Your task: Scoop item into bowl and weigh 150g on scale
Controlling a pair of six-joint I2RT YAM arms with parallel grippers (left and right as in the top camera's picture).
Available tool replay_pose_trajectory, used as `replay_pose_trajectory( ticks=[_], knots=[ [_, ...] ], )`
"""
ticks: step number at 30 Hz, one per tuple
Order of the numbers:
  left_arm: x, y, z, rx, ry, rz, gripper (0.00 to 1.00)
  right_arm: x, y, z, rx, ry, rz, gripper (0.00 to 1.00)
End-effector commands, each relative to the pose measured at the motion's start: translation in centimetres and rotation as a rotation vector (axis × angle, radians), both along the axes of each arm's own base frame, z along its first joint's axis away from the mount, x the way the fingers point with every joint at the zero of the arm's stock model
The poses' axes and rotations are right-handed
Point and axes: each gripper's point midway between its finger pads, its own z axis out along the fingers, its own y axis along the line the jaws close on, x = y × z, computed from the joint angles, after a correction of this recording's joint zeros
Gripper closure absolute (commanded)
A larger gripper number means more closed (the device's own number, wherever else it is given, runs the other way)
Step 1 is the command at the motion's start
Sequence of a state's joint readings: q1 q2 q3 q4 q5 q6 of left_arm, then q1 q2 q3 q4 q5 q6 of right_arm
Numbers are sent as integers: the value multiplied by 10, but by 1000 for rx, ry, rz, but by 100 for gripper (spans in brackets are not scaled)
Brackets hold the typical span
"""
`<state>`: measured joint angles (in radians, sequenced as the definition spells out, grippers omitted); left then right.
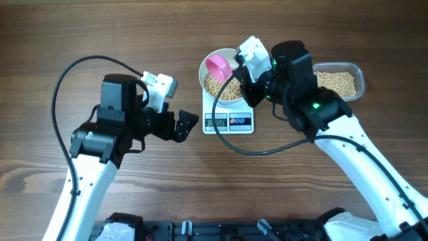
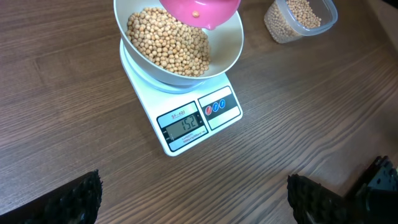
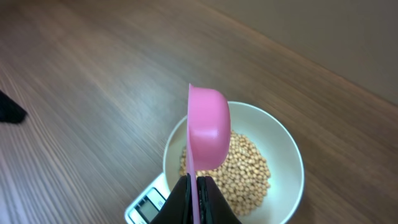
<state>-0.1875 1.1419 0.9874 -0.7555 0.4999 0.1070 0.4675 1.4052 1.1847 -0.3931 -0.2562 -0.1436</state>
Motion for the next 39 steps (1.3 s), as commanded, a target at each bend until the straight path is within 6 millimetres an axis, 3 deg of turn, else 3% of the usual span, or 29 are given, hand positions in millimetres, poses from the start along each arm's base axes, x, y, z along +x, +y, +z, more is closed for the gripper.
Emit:
replay_pose_trajectory(
  ticks=[1,4,9,13,25,30,39],
  knots=[
    [1,0,0,-14,8,3,0,0,-9,37,141,-14,-58,96],
    [1,0,0,-14,8,3,0,-6,-16,63,210,-56,-17,96],
    [1,0,0,-14,8,3,0,-10,-40,87,246,-103,-43,96],
    [1,0,0,-14,8,3,0,-8,-56,93,249,-117,-83,96],
    [1,0,0,-14,8,3,0,-8,-56,92,249,-117,-81,96],
    [1,0,0,-14,8,3,0,0,-55,79,223,-97,-77,96],
    [1,0,0,-14,8,3,0,29,-47,19,23,-109,35,96]
  ],
)
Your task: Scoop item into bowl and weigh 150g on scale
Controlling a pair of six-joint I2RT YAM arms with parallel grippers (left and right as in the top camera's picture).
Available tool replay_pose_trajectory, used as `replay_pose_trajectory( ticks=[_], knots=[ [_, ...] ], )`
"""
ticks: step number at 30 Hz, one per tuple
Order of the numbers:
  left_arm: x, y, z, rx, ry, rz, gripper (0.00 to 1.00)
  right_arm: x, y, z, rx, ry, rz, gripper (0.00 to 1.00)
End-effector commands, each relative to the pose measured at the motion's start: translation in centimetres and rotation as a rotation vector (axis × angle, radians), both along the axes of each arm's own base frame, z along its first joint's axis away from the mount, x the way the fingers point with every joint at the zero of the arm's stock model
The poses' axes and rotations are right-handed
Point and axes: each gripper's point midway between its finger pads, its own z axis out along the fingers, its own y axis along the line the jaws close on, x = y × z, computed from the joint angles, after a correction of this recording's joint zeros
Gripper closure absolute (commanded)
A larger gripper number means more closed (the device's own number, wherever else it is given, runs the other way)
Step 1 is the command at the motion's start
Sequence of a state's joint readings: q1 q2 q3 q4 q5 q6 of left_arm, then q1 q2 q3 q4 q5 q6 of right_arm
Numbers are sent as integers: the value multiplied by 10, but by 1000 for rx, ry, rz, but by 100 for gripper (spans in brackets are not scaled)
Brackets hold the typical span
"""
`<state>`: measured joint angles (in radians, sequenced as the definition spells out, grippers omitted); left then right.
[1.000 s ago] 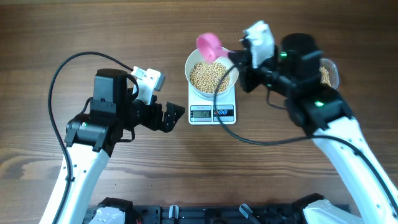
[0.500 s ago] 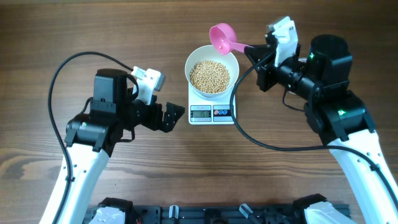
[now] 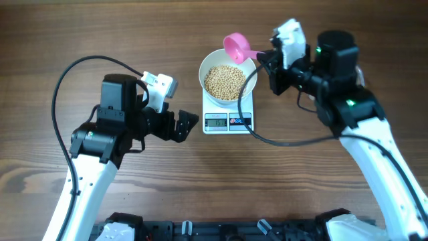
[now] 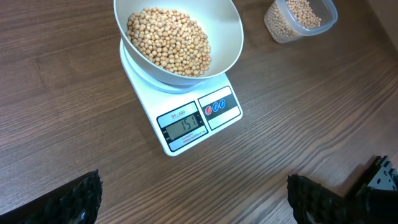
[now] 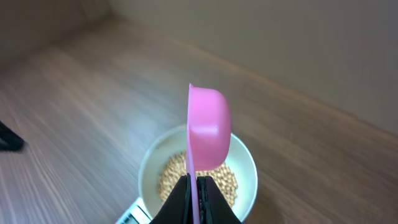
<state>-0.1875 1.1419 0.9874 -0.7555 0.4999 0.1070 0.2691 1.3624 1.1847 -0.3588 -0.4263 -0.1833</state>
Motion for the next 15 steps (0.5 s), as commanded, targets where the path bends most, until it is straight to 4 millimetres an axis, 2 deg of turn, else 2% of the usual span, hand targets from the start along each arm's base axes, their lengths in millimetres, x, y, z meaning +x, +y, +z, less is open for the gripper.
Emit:
replay_pose_trajectory(
  ticks=[1,8,15],
  knots=[
    [1,0,0,-14,8,3,0,11,6,-14,-69,-46,66,96],
    [1,0,0,-14,8,3,0,28,11,-28,-5,8,25,96],
    [1,0,0,-14,8,3,0,31,11,-30,4,17,13,96]
  ],
)
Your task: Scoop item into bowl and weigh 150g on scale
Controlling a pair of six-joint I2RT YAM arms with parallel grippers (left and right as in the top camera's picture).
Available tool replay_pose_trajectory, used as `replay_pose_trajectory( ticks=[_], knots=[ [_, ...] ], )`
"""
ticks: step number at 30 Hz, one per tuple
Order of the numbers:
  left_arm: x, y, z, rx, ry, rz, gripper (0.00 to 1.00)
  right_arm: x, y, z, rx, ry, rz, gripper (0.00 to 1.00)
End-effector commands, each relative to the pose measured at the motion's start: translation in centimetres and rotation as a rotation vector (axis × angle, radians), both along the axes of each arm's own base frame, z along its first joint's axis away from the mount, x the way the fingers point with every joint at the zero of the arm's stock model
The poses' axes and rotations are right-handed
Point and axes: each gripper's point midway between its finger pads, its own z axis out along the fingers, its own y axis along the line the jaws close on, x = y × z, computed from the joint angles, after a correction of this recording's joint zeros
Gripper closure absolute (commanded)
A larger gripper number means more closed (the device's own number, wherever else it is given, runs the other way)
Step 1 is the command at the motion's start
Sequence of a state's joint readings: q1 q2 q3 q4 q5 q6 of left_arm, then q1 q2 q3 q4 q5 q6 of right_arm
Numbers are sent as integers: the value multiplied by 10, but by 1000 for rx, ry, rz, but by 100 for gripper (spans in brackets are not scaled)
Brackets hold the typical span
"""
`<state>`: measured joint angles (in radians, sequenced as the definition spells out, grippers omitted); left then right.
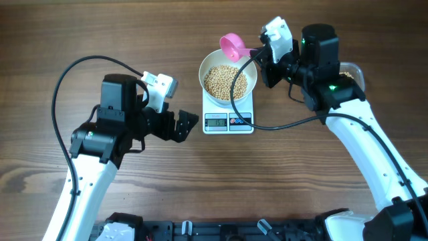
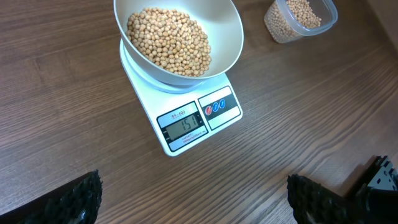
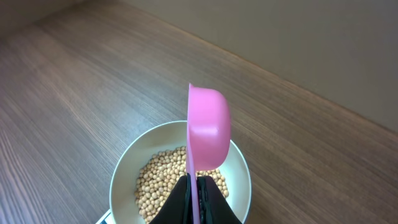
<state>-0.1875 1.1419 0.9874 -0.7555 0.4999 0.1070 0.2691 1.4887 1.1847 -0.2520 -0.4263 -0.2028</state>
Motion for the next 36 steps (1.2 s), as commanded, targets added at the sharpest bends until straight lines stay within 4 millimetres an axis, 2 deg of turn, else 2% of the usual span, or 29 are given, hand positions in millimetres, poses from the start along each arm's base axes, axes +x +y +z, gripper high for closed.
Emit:
replay_pose_trajectory(
  ticks=[1,6,16,20,24,27,31,36],
  knots=[
    [1,0,0,-14,8,3,0,2,3,0,21,11,3,96],
    [1,0,0,-14,8,3,0,2,3,-2,19,16,3,96],
    [1,0,0,-14,8,3,0,8,5,-31,2,84,2,96],
    [1,0,0,-14,8,3,0,5,4,-48,-16,139,5,96],
    [1,0,0,-14,8,3,0,-9,0,-75,-122,190,72,96],
    [1,0,0,-14,8,3,0,-11,-5,-87,-172,210,68,96],
    [1,0,0,-14,8,3,0,-4,-15,-89,-214,191,16,96],
    [1,0,0,-14,8,3,0,-1,-13,-86,-207,177,14,96]
  ],
)
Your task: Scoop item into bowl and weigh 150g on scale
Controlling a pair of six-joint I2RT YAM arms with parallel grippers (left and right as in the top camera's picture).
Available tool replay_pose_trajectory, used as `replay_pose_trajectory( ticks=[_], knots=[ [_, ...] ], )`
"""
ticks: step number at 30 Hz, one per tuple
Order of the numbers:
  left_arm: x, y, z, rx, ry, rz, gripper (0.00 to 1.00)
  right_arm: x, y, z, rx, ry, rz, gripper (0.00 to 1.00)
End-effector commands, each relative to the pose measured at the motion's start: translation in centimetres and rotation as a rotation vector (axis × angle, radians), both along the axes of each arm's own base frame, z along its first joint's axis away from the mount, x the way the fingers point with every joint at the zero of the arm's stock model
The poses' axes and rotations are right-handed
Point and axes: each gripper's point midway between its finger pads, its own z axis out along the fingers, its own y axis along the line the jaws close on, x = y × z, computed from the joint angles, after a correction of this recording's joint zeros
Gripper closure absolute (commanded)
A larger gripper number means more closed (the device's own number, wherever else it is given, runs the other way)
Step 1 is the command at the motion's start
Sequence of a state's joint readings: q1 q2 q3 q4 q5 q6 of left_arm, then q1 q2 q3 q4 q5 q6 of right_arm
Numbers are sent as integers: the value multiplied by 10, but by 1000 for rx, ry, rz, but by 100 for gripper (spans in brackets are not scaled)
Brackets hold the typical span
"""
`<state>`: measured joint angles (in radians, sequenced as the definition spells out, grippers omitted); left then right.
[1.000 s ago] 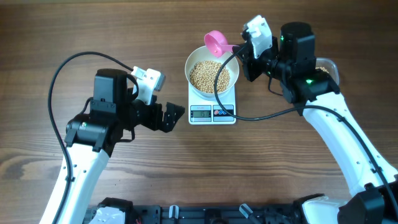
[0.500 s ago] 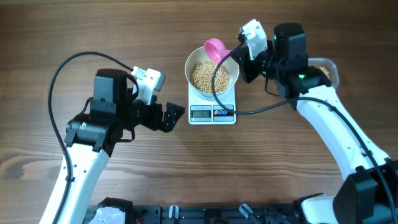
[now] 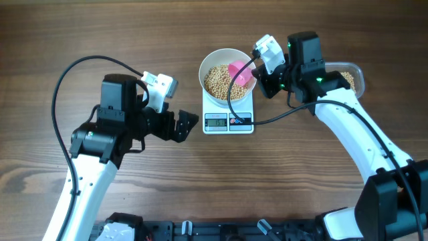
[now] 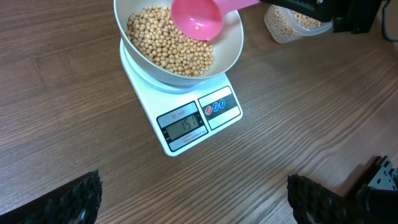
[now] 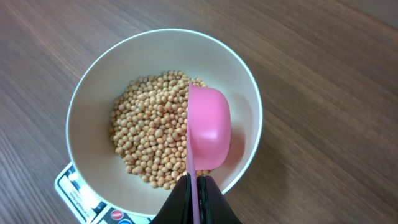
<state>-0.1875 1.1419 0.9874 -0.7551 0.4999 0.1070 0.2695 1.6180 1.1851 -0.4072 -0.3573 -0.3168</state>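
A white bowl point(image 3: 212, 58) of beige beans point(image 3: 217, 79) stands on a white scale point(image 3: 228, 121). Its display point(image 4: 182, 126) seems to read 151. My right gripper point(image 3: 262, 75) is shut on the handle of a pink scoop point(image 3: 239, 72), whose cup sits low inside the bowl's right side point(image 5: 209, 127) with one bean in it point(image 4: 198, 17). My left gripper point(image 3: 189, 124) is open over bare table left of the scale, its fingertips point(image 4: 317, 198) at the bottom edge of the left wrist view.
A clear tub of beans point(image 3: 348, 77) sits at the back right, behind my right arm point(image 3: 348, 124); it also shows in the left wrist view point(image 4: 297, 20). A black cable point(image 3: 235, 94) hangs across the bowl and scale.
My right gripper has come forward and down with the scoop, from above the bowl's far right rim to inside the bowl over the beans. The left arm is unchanged.
The scoop was tipped over the bowl, with the display near 152. Then my right gripper held it raised behind the bowl's far right rim, the display near 151. It stayed near that rim, and now the scoop is down inside the bowl.
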Motion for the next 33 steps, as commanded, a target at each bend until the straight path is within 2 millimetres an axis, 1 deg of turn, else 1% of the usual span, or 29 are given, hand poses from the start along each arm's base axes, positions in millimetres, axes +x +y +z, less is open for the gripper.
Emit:
replay_pose_trajectory(
  ticks=[1,5,9,13,16,22,25,29,33],
  knots=[
    [1,0,0,-14,9,3,0,5,1,0,-22,-26,6,96],
    [1,0,0,-14,9,3,0,6,13,5,-9,-55,27,95],
    [1,0,0,-14,9,3,0,-1,32,6,-8,-64,73,96],
    [1,0,0,-14,8,3,0,-8,44,-6,-20,-35,99,96],
    [1,0,0,-14,9,3,0,-10,49,-13,-16,-11,100,96],
    [1,0,0,-14,9,3,0,-8,50,-12,5,-2,75,96],
    [1,0,0,-14,9,3,0,-3,52,-7,59,15,16,96],
    [1,0,0,-14,9,3,0,4,53,5,105,-3,-23,96],
    [1,0,0,-14,9,3,0,11,44,22,136,-32,-61,96]
  ],
)
